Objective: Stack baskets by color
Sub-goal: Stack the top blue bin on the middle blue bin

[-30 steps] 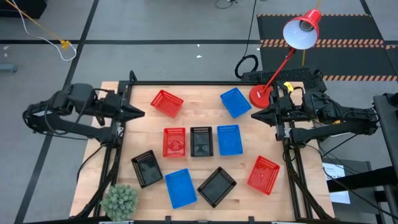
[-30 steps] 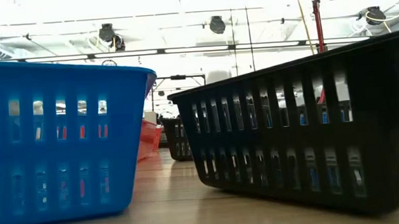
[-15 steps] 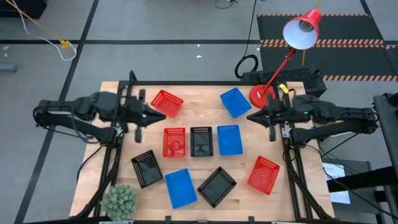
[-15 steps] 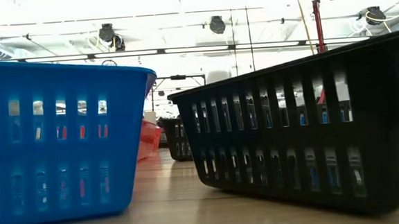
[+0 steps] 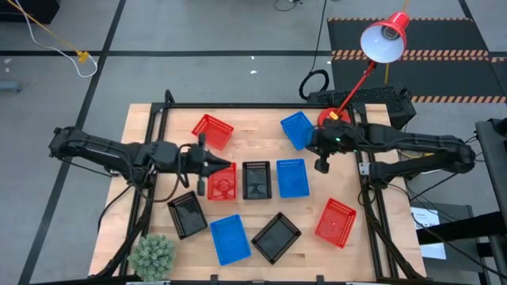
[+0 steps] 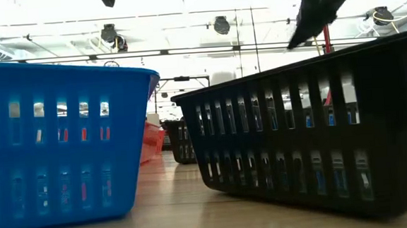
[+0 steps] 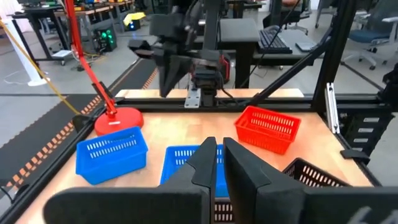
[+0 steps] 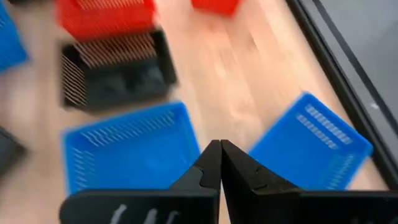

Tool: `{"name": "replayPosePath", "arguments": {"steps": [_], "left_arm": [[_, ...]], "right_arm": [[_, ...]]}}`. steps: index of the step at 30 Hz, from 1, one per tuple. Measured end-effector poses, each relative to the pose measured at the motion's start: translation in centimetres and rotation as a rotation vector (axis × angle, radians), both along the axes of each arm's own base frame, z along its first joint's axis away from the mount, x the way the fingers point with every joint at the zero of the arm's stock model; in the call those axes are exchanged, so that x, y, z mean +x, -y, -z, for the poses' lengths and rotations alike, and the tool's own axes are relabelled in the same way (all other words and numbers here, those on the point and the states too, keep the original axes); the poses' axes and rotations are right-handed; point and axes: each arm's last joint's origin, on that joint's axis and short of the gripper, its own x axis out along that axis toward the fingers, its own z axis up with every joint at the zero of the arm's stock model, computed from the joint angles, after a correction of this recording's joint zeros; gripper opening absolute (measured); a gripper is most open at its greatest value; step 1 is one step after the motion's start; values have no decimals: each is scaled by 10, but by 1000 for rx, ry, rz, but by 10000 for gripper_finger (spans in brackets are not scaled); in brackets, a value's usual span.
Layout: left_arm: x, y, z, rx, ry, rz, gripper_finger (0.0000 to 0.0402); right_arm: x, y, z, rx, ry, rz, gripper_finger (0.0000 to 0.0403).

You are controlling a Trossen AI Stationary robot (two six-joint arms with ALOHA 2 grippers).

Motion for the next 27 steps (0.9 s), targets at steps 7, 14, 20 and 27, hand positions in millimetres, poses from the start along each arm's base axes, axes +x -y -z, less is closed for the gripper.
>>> {"name": "replayPosePath", "arguments": {"steps": [7, 14, 20, 27], "left_arm": [[0, 2, 1, 2, -13, 10, 33], [-1, 5, 3, 6, -33, 25, 33], [-2, 8, 5, 10, -51, 39, 33], [-2, 8, 5, 11, -54, 40, 33]], "right_arm": [[8, 29, 25, -49, -216, -30, 0], [14, 51, 43, 2, -287, -121, 4], [20, 62, 59, 33, -344, -178, 47], [28, 67, 76, 14, -425, -307, 105]]}}
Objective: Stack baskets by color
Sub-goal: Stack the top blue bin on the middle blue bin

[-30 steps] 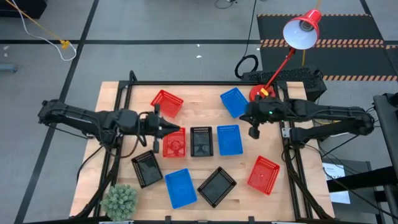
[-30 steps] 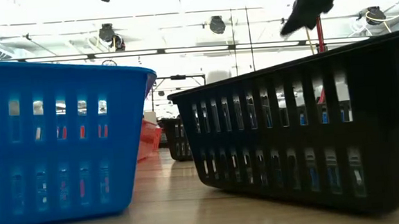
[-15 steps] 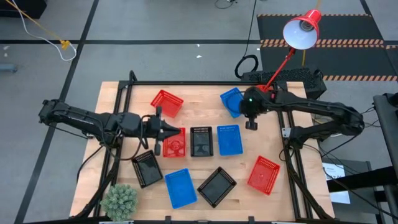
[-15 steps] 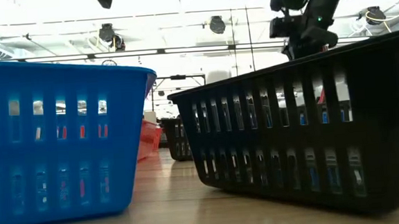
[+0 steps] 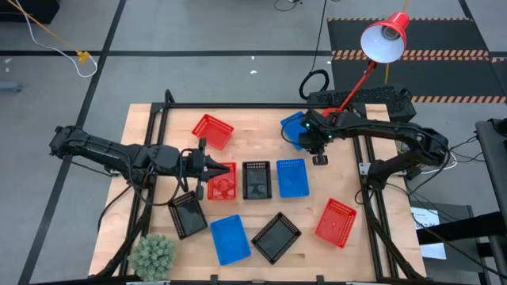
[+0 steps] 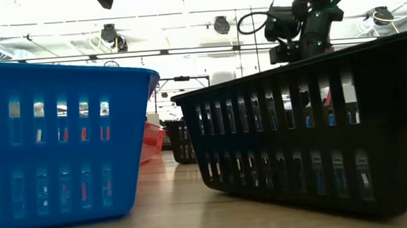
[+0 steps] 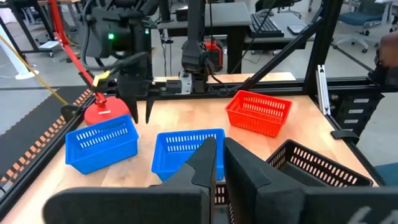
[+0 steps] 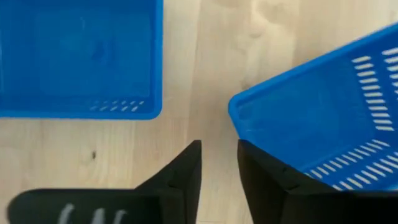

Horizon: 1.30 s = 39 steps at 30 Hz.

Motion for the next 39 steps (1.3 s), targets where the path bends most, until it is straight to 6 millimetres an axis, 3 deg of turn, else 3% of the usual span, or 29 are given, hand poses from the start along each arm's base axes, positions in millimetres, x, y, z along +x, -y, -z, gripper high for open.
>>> {"name": "replayPosePath", "arguments": {"steps": [6, 14, 19, 25, 28, 33, 39], "left_arm": [[0, 0, 0, 2, -2, 0, 33], [0, 0, 0, 3, -3, 0, 33], [0, 0, 0, 2, -3, 0, 33], [0, 0, 0, 2, -2, 0, 33], [0, 0, 0, 2, -2, 0, 33], [0, 0, 0, 2, -2, 0, 33], [0, 0, 0, 2, -2, 0, 33]], "right_arm": [[6, 8, 10, -65, -38, -45, 125], [7, 20, 26, -59, -98, -66, 111], [8, 23, 28, -100, -122, -51, 83], [8, 23, 28, -103, -118, -44, 15], [9, 23, 28, -100, -113, -28, 10], [10, 17, 23, -164, -128, 49, 7], [11, -6, 1, -211, -44, 71, 5]]}}
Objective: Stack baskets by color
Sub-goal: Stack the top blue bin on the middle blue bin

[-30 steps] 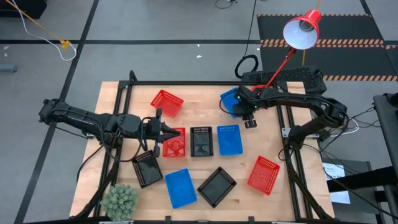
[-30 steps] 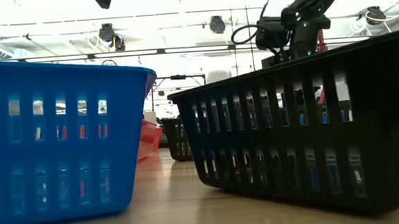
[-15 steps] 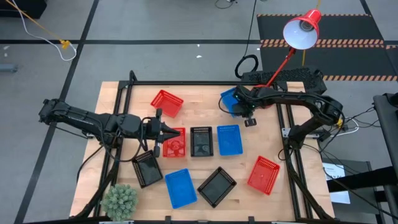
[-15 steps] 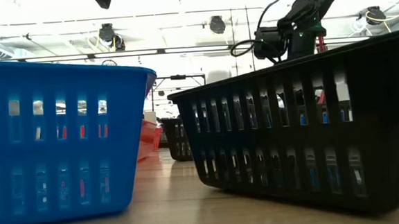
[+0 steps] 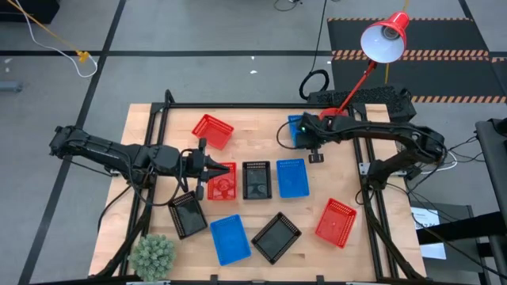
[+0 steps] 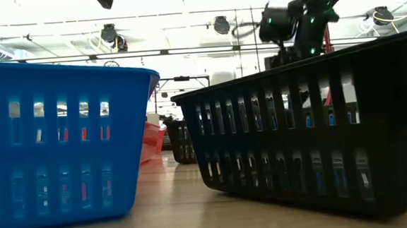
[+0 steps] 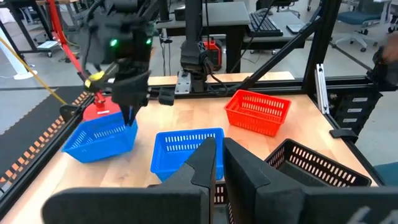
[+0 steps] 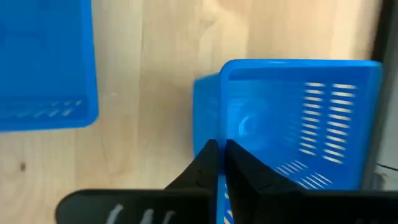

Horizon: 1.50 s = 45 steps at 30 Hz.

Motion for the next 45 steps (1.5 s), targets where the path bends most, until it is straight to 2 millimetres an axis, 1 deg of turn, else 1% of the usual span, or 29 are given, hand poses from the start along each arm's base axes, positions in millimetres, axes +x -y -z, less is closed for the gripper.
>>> {"name": "replayPosePath", "arguments": {"steps": [3, 6, 9, 12, 19, 22, 25, 30, 34, 39, 42, 45], "left_arm": [[0, 0, 0, 4, 0, 1, 33], [0, 0, 0, 5, -2, 1, 33], [0, 0, 0, 6, -2, -1, 33], [0, 0, 0, 6, -3, -1, 33], [-1, 0, 2, 3, -26, -2, 33], [-1, 0, 3, 2, -30, -3, 33], [-1, 0, 3, 2, -33, -3, 33], [-1, 0, 5, 6, -50, -3, 33], [-2, -1, 6, -6, -63, -7, 33], [-2, 1, 7, -50, -76, -11, 33], [-1, 7, 9, -62, -86, 5, 33], [-1, 12, 10, -62, -90, 29, 33]], "right_arm": [[-4, -13, -13, -32, 34, 29, 4], [-6, -27, -30, -10, 56, 67, 3], [-3, -40, -47, -37, 61, 105, 3], [-1, -55, -64, -52, 79, 107, 3], [5, -88, -97, 2, 172, 125, 2], [6, -105, -111, 2, 217, 126, 2], [7, -124, -129, 37, 283, 107, 2], [9, -154, -154, 79, 318, 74, 2], [12, -176, -168, 56, 296, 63, 2], [22, -204, -185, 63, 265, 68, 2], [31, -222, -192, 61, 246, 48, 2], [40, -237, -194, 52, 209, 38, 2]]}}
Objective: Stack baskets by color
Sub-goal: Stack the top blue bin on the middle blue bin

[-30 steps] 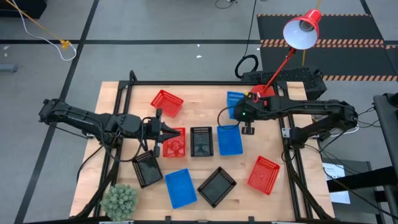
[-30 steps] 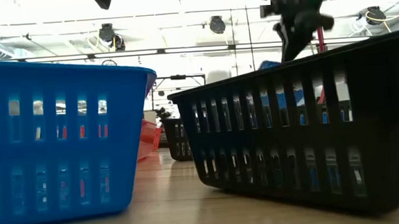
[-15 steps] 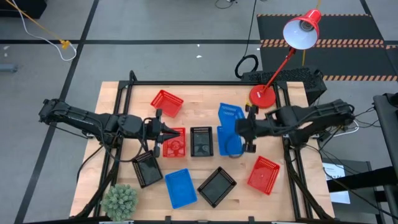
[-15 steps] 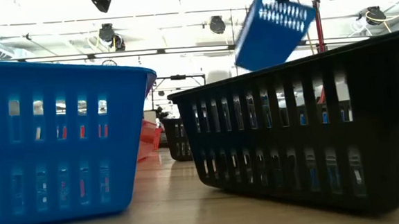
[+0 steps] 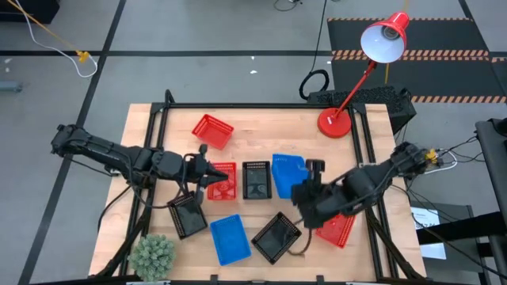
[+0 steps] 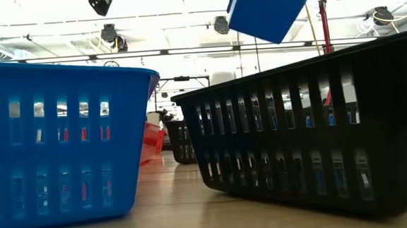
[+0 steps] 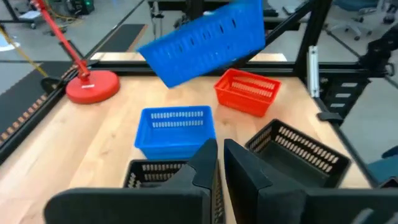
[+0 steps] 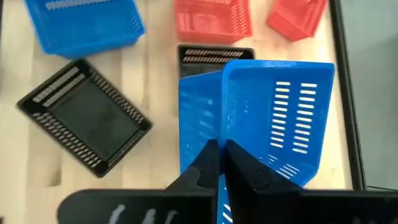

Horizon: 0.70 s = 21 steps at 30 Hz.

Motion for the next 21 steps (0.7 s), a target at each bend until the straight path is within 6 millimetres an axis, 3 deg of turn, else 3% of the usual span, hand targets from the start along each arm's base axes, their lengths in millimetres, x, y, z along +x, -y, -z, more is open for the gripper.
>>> {"name": "replayPosePath", "arguments": {"steps": [10, 21], "left_arm": [[1, 10, 4, 16, -14, 30, 33], [1, 10, 3, 7, -11, 27, 33]], "right_arm": [[17, -35, 8, 16, -12, -28, 2], [12, -44, 8, 5, 8, -29, 2]]}}
